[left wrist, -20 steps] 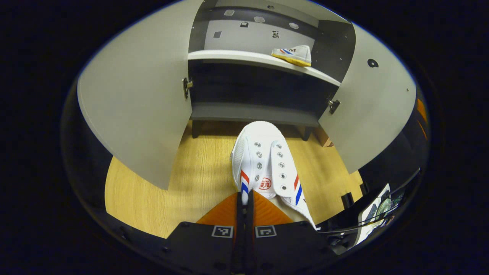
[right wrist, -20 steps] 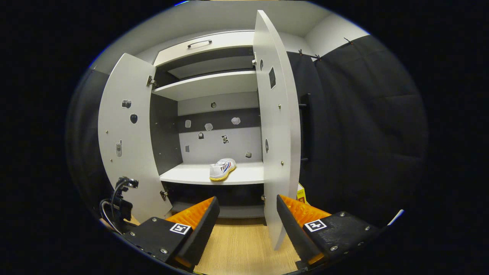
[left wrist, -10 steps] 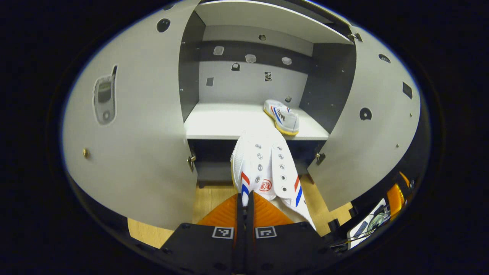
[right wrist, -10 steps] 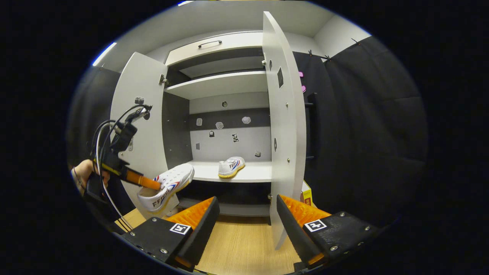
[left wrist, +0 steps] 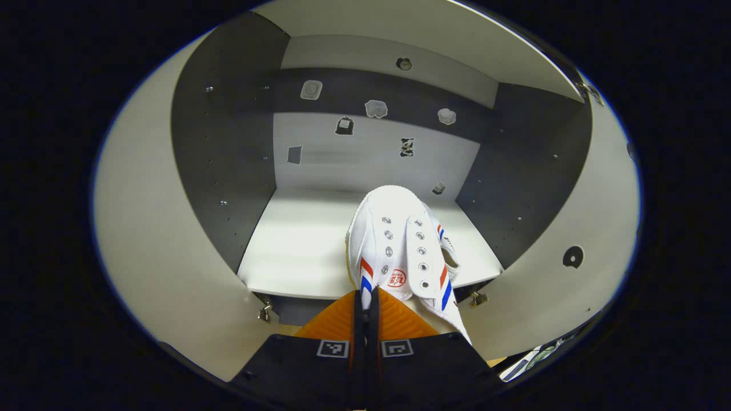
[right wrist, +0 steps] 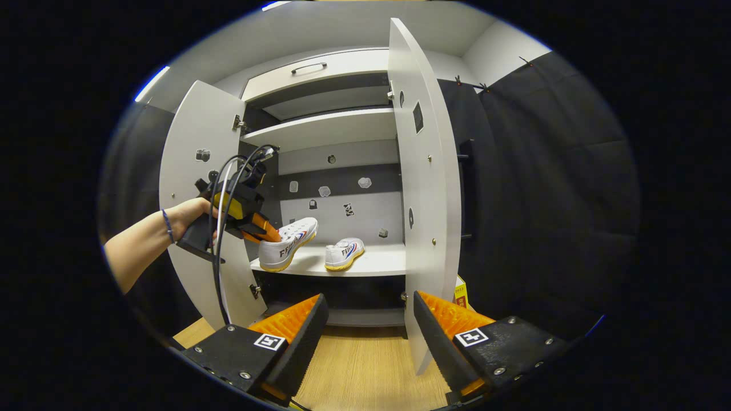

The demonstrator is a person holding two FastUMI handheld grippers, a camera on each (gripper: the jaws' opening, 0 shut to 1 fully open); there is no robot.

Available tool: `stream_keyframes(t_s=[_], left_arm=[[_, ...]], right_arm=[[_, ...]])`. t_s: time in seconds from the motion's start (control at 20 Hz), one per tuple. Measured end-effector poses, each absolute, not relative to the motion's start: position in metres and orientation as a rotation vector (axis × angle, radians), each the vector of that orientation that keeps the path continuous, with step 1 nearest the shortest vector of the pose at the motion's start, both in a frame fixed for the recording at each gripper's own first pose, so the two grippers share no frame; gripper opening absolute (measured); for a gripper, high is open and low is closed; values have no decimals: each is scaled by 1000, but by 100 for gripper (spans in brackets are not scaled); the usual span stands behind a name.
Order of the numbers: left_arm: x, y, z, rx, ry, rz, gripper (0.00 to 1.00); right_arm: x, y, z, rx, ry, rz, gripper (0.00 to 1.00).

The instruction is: Grab one shoe with the right hand and put it into the shoe cabinet, grab the other shoe with the left hand and put it into the shoe cabinet; then close the right door with the right hand and the left door with the left hand.

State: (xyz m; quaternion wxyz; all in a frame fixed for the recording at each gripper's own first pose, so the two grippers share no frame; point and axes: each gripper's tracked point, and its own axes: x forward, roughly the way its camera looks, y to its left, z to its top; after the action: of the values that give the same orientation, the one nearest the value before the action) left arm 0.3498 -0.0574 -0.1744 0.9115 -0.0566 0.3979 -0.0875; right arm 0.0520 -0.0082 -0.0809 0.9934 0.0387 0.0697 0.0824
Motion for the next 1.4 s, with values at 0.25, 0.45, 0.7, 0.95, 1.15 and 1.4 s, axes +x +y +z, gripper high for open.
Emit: stream_keyframes(t_s=[0.25, 0.45, 0.7, 0.95, 1.15, 1.4], left_arm=[[410, -49, -210, -31, 849, -122, 6], [425, -57, -237, -21, 901, -139, 6], [435, -61, -253, -41, 921, -155, 5], [446, -60, -234, -23, 837, -153, 36], [443, -53, -177, 59, 678, -135, 70], [407, -40, -100, 4, 477, -114, 94]], right_arm=[[60, -19, -86, 112, 156, 123, 93], [65, -18, -90, 150, 185, 118, 92], [60, -22, -85, 157, 180, 114, 92], [49, -51, -82, 209, 179, 74, 92], [46, -84, -80, 188, 169, 18, 92], [52, -139, -79, 144, 150, -64, 92]])
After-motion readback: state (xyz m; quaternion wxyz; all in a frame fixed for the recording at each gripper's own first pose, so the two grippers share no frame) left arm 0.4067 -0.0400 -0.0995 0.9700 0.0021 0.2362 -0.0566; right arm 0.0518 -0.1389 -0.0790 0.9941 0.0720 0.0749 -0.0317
